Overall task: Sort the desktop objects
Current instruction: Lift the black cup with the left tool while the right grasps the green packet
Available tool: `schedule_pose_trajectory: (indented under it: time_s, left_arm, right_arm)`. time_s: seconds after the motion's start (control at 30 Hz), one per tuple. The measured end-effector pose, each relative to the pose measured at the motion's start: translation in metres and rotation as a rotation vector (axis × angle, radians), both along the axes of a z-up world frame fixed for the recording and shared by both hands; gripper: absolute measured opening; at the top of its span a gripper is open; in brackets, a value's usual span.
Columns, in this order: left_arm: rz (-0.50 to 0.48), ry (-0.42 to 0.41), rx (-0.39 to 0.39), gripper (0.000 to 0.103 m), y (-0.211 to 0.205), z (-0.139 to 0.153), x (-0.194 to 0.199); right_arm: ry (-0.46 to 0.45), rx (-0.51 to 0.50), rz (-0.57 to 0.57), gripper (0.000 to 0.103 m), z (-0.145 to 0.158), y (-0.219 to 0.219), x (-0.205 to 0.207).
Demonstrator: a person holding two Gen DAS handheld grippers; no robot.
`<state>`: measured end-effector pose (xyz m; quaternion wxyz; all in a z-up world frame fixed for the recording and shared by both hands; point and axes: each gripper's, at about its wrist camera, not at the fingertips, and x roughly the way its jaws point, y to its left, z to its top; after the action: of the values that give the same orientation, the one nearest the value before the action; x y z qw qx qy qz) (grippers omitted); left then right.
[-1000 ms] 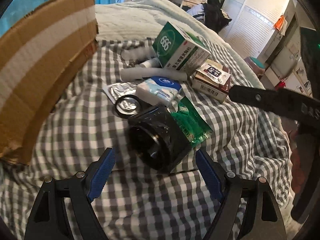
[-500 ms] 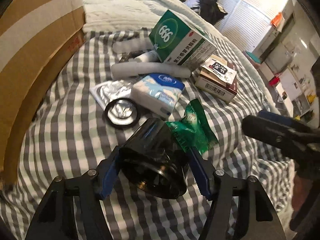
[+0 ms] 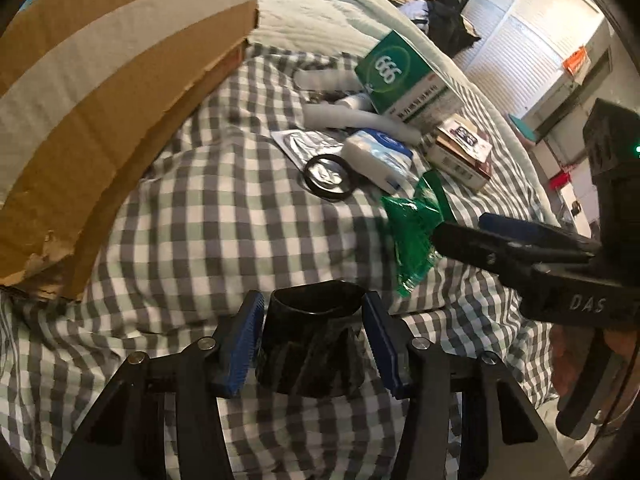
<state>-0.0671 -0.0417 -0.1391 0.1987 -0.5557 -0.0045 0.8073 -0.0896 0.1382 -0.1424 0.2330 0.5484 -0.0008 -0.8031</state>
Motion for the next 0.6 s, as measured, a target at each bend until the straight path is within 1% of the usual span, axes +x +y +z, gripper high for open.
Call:
schedule_pose_trajectory:
  time_s: [0.13, 0.27, 0.33, 0.43, 0.5, 0.57, 0.6]
  left_arm:
    - [-0.011, -0.007, 0.011, 0.055, 0.0, -0.004, 0.0]
    - [-0.008, -0.052, 0.009, 0.067, -0.001, -0.017, 0.003]
    - [-0.01, -0.063, 0.023, 0.067, -0.003, -0.022, 0.004]
    - [-0.012, -0.068, 0.025, 0.07, -0.003, -0.026, 0.003]
    - [-0.01, -0.068, 0.017, 0.073, -0.002, -0.028, 0.003]
    - [-0.012, -0.063, 0.006, 0.073, 0.0, -0.029, 0.004]
    - [-0.018, -0.056, -0.004, 0.073, 0.002, -0.029, 0.004]
  right_arm:
    - [-0.011, 0.0, 0.039, 0.093, -0.005, -0.017, -0.001]
    - [-0.003, 0.094, 0.089, 0.094, -0.017, -0.034, 0.001]
    - [0.01, 0.127, 0.102, 0.094, -0.02, -0.038, 0.002]
    - [0.003, 0.135, 0.094, 0.093, -0.021, -0.037, 0.0]
    - [0.0, 0.128, 0.077, 0.088, -0.02, -0.032, -0.001]
    - [0.003, 0.135, 0.07, 0.074, -0.019, -0.027, -0.002]
    - [0.007, 0.141, 0.068, 0.071, -0.018, -0.023, -0.002]
